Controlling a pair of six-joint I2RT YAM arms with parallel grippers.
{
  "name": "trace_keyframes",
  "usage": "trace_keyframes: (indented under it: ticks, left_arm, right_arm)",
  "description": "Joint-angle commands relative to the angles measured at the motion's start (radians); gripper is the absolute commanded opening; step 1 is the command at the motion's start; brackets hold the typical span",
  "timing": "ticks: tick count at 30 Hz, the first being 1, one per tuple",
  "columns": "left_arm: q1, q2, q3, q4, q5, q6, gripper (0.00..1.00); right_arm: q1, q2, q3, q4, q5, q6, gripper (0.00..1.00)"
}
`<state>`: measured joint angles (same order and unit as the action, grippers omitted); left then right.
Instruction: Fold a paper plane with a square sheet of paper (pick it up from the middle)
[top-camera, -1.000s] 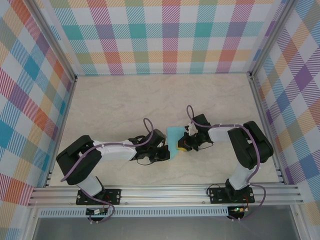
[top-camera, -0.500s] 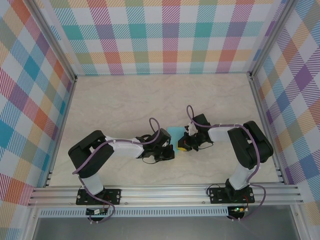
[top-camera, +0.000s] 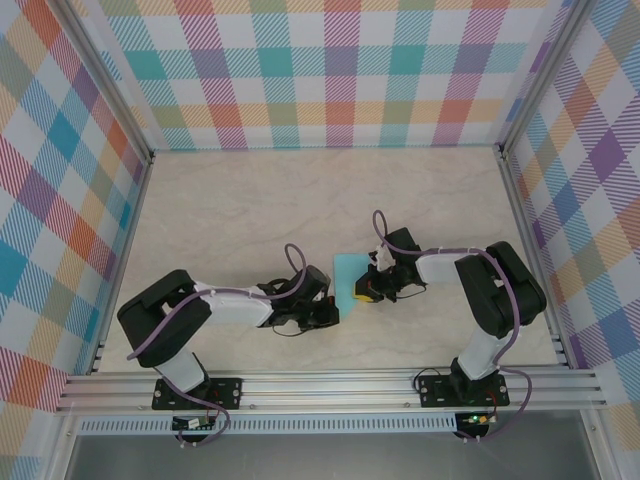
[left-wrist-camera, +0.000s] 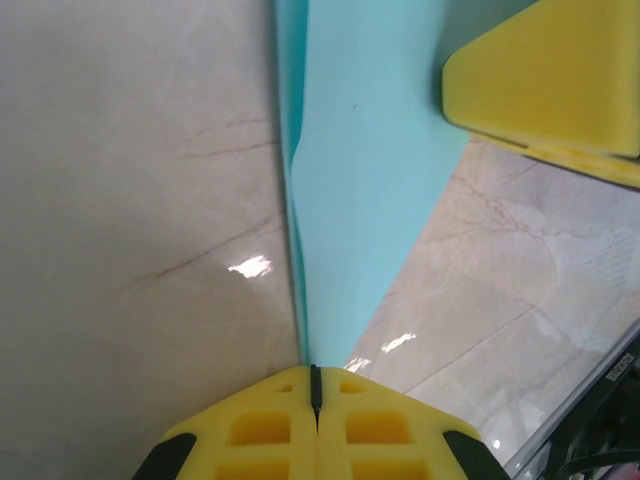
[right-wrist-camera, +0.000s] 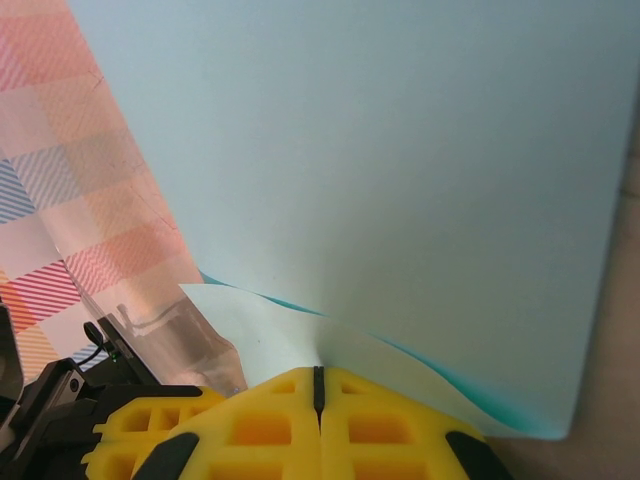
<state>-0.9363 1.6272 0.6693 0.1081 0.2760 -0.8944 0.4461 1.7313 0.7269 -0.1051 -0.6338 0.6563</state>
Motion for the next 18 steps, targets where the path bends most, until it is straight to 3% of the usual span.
trace_keyframes:
  ticks: [1, 10, 15, 18]
  left_arm:
    - [-0.018, -0.029, -0.031, -0.113, -0.001, 0.001, 0.0]
    - [-0.018, -0.124, 0.084, -0.165, -0.107, 0.043, 0.0]
    - [-0.005, -0.086, 0.141, -0.154, -0.161, 0.059, 0.0]
    - [0.006, -0.027, 0.168, -0.117, -0.137, 0.064, 0.01]
  right_arm:
    - [0.004, 0.06, -0.015, -0.055, 0.127, -0.026, 0.03]
    - [0.003, 0.052, -0.006, -0.059, 0.126, -0.023, 0.03]
    - [0.004, 0.053, -0.006, -0.056, 0.123, -0.019, 0.03]
    - [0.004, 0.05, -0.006, -0.055, 0.123, -0.018, 0.03]
